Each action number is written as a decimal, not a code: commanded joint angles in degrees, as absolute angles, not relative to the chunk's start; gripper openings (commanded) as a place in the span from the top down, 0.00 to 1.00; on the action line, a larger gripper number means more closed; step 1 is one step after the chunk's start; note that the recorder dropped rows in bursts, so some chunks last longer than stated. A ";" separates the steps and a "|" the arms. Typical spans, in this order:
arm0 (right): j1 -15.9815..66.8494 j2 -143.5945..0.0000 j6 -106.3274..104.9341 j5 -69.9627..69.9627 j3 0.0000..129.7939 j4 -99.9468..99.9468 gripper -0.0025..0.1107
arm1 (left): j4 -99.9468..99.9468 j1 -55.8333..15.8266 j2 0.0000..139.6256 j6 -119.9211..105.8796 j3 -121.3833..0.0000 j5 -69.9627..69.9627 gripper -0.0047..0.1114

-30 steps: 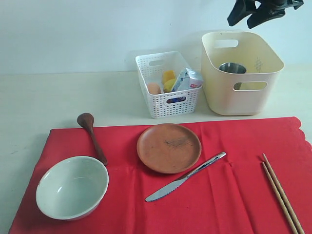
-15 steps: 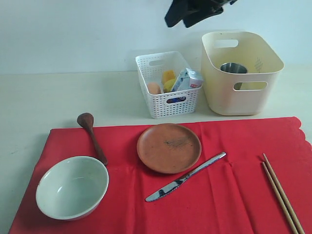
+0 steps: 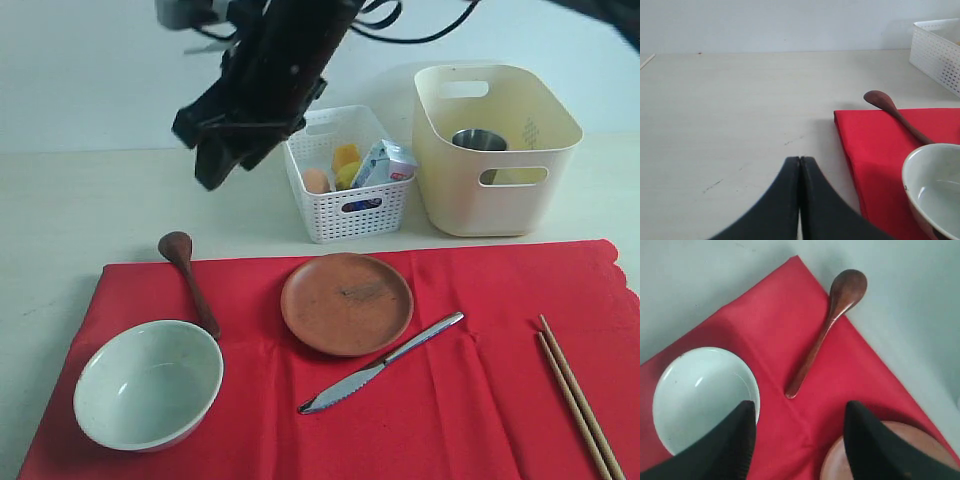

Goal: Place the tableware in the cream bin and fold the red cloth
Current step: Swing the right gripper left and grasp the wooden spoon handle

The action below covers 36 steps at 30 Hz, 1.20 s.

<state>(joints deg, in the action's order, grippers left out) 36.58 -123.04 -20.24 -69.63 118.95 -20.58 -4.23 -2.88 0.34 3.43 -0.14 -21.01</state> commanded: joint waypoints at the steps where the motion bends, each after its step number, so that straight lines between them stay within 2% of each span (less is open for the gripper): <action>1: 41.49 -127.65 -17.26 -65.04 118.66 -13.42 0.53 | -4.30 -2.76 0.00 3.47 0.00 -20.56 0.96; 5: 44.84 -131.94 -14.33 -59.76 118.66 -9.84 0.53 | -4.30 -2.76 0.00 3.47 0.00 -20.56 0.96; 15: 44.98 -139.89 -8.66 -48.99 118.77 -9.35 0.53 | -4.30 -2.76 0.00 3.47 0.00 -20.56 0.96; 24: 44.98 -144.34 -5.80 -47.18 118.77 -8.17 0.53 | -4.30 -2.76 0.00 3.47 0.00 -20.56 0.96; 26: 44.98 -144.77 -5.80 -47.18 118.77 -7.92 0.69 | -4.30 -2.76 0.00 3.47 0.00 -20.56 0.96; 27: 44.98 -144.77 -5.80 -47.18 118.77 -7.81 0.85 | -4.30 -2.76 0.00 3.47 0.00 -20.56 0.96; 29: 44.98 -143.90 -5.80 -47.18 118.77 -8.03 0.98 | -4.30 -2.76 0.00 3.47 0.00 -20.56 0.96; 36: 44.98 -137.80 -5.80 -49.46 118.77 -8.16 0.98 | -4.30 -2.76 0.00 3.47 0.00 -20.56 0.96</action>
<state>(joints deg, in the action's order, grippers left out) 45.03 -141.41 -5.79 -48.41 118.91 -7.99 -4.23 -2.88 0.34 3.43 -0.14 -21.01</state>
